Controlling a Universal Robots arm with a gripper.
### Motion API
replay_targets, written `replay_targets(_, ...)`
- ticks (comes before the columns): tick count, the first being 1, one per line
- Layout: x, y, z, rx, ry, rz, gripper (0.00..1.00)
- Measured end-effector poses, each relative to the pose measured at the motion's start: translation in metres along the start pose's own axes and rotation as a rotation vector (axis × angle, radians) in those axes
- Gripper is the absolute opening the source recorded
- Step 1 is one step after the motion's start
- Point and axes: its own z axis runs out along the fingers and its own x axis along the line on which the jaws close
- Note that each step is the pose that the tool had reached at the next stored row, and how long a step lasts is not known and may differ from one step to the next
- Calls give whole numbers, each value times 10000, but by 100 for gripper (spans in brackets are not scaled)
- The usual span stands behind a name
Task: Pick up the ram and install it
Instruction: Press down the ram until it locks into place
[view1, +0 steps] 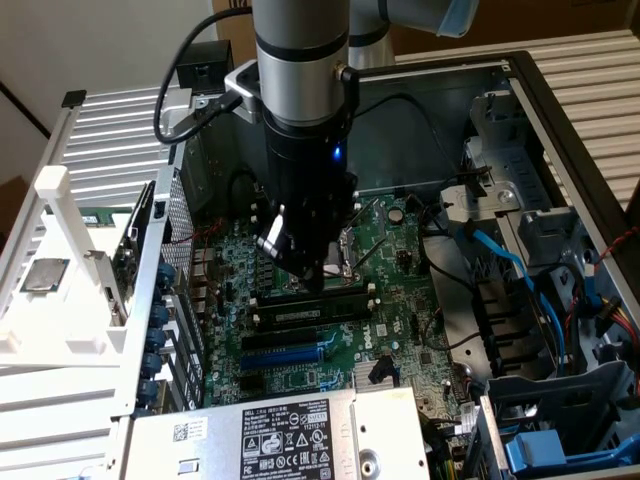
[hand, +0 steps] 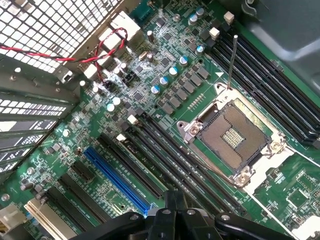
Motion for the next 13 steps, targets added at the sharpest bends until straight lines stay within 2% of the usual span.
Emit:
replay_targets(4,0,0,0,115,-125,368,10)
replay_targets(8,0,0,0,214,-221,744,10)
replay_targets(13,0,0,0,214,-213,1395,10)
